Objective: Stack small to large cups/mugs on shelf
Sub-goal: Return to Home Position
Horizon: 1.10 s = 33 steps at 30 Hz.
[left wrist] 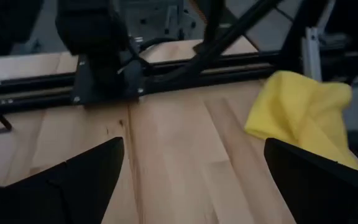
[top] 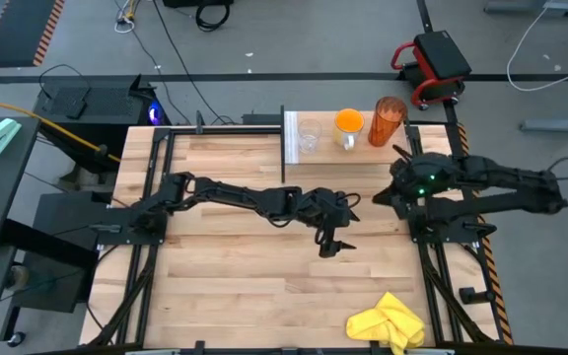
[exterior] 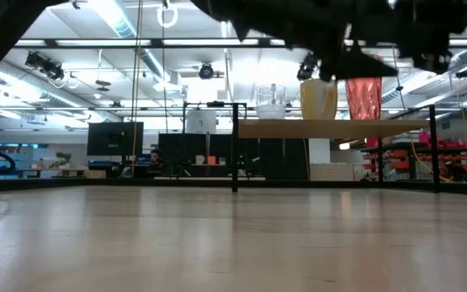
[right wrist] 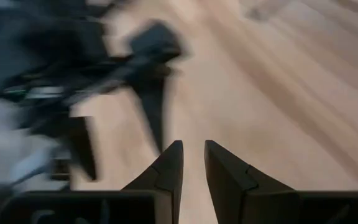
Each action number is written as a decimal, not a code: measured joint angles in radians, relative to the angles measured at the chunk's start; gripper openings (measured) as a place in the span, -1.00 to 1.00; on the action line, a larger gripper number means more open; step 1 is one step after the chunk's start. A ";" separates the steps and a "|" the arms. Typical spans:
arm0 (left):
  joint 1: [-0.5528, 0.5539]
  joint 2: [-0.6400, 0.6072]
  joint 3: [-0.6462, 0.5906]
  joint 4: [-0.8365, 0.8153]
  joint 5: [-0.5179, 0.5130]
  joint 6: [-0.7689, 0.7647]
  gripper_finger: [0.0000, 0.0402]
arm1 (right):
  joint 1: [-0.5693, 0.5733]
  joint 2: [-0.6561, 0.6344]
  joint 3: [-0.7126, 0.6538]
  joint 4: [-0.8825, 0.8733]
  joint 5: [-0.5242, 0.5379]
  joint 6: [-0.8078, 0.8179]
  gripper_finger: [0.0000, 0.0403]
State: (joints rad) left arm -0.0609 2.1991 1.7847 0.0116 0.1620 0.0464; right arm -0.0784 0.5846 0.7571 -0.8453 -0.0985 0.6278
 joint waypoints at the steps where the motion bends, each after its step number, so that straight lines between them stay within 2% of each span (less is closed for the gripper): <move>1: -0.001 -0.018 0.000 -0.021 0.000 0.015 0.97 | 0.036 0.000 -0.008 0.062 -0.007 -0.002 -0.64; 6: -0.006 -0.079 0.002 -0.068 0.002 0.026 0.97 | 0.226 0.000 -0.013 0.276 0.008 -0.058 -0.64; 12: -0.020 -0.140 0.001 -0.166 0.010 0.027 0.97 | 0.429 0.019 -0.013 0.417 0.161 -0.139 -0.64; 18: -0.054 -0.217 0.000 -0.214 0.144 0.044 0.97 | 0.600 0.092 -0.013 0.630 0.187 -0.307 -0.64; 22: -0.069 -0.264 0.001 -0.228 0.173 0.074 0.97 | 0.686 0.163 -0.013 0.717 0.206 -0.397 -0.64; 29: -0.040 -0.274 0.000 -0.279 0.163 0.091 0.97 | 0.789 0.294 -0.013 0.729 0.468 -0.422 -0.64; 33: -0.006 -0.275 -0.073 -0.194 0.137 0.053 0.97 | 0.830 0.359 -0.013 0.728 0.536 -0.422 -0.64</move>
State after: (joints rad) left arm -0.0665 1.9244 1.7121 -0.1823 0.2987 0.0991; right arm 0.7515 0.9432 0.7437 -0.1169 0.4374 0.2056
